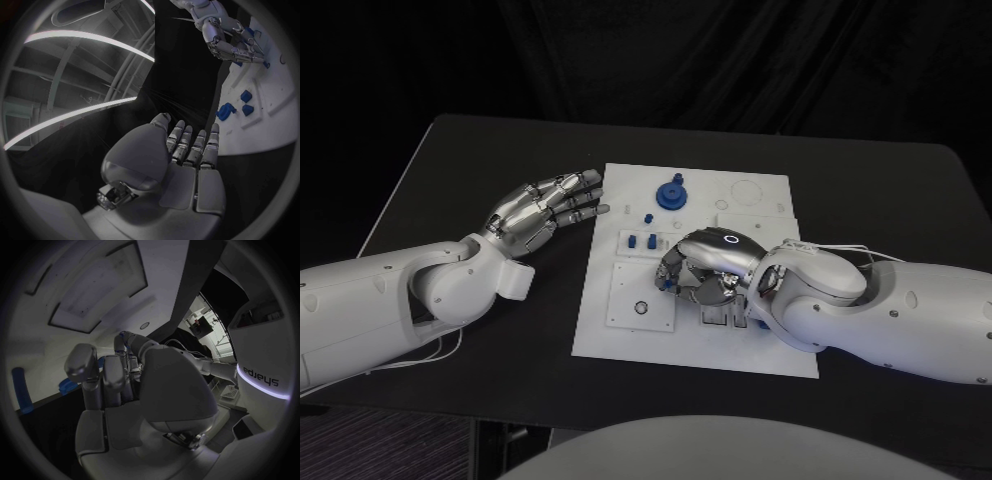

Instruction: Assemble the parts on the task board

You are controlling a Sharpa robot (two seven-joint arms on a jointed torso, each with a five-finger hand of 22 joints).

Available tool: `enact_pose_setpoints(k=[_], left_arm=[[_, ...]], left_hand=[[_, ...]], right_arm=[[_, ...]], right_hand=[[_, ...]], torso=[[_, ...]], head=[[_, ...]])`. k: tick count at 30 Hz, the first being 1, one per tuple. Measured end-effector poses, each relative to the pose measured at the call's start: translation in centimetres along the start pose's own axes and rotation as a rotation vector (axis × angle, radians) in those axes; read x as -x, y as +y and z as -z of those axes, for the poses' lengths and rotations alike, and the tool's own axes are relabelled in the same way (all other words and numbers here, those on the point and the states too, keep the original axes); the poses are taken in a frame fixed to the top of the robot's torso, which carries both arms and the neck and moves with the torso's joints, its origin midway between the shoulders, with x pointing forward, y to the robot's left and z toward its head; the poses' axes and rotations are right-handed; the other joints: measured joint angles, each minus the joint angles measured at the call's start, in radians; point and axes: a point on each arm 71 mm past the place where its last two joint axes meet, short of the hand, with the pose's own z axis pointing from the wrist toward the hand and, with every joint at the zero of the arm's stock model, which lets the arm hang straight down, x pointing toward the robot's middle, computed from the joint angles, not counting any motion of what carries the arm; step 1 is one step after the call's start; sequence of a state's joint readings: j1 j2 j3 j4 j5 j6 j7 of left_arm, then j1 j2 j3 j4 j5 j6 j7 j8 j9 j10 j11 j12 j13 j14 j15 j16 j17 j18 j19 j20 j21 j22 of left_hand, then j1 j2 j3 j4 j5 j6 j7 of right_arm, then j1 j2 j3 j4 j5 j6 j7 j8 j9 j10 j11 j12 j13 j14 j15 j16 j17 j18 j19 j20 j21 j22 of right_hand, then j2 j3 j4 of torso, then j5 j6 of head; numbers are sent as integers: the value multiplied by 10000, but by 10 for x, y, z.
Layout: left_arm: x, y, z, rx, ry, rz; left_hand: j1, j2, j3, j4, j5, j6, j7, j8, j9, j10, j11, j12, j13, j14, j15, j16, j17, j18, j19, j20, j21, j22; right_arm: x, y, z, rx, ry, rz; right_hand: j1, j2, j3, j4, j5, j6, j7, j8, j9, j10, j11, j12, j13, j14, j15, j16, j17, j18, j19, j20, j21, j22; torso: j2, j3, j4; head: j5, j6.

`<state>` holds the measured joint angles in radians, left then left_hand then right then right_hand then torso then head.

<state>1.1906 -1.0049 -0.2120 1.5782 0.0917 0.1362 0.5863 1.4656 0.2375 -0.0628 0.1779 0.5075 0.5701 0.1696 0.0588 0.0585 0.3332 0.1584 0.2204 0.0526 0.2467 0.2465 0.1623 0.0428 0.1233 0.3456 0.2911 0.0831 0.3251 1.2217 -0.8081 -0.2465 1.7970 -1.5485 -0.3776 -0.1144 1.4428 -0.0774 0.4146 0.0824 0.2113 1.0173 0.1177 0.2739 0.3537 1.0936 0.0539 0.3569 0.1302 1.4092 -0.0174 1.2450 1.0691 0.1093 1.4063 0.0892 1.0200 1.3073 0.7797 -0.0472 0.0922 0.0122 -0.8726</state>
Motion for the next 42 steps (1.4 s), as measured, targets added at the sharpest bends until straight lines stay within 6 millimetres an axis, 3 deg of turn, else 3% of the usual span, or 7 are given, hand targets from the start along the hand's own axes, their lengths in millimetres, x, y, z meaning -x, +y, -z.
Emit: enact_pose_setpoints(k=[10,29,34,42], left_arm=[[0,0,0,32,5,5],[-1,1,-1,99,27,14],[-1,1,-1,111,29,14],[-1,2,-1,132,37,17]], left_hand=[[-2,-2,0,0,0,0,0,0,0,32,32,0,9,0,0,0,0,0,0,0,0,-9],[-82,0,28,28,0,0,0,0,0,32,32,34,7,0,0,0,0,0,0,0,0,-8],[-82,0,28,28,0,0,0,0,0,32,32,34,6,0,0,0,0,0,0,0,0,-8],[-81,0,28,28,0,0,0,0,0,32,31,34,6,0,0,0,0,0,0,0,0,-16]], right_arm=[[0,-1,-1,-57,38,-83],[-1,0,-2,-140,163,-317],[-2,1,-3,-122,173,-382],[-2,2,-4,-88,143,-433]], right_hand=[[-181,180,9,158,-2,-222,23,-149,-43,-92,92,-132,-22,-52,52,-97,-140,0,-110,38,-222,0],[-252,195,37,186,120,-317,44,-229,-32,-92,90,-172,-6,-87,88,-136,-172,1,-110,38,-267,7],[-142,260,109,41,120,-335,60,-271,3,-92,91,-172,24,-87,87,-136,-149,0,-109,38,-267,7],[96,183,133,-166,46,-296,99,-272,79,-93,94,-193,70,-88,87,-136,-128,0,-109,38,-267,6]], torso=[[0,-3,0],[1,-8,1],[1,-7,2],[2,-5,2]], head=[[34,0],[155,0],[169,0],[210,0]])
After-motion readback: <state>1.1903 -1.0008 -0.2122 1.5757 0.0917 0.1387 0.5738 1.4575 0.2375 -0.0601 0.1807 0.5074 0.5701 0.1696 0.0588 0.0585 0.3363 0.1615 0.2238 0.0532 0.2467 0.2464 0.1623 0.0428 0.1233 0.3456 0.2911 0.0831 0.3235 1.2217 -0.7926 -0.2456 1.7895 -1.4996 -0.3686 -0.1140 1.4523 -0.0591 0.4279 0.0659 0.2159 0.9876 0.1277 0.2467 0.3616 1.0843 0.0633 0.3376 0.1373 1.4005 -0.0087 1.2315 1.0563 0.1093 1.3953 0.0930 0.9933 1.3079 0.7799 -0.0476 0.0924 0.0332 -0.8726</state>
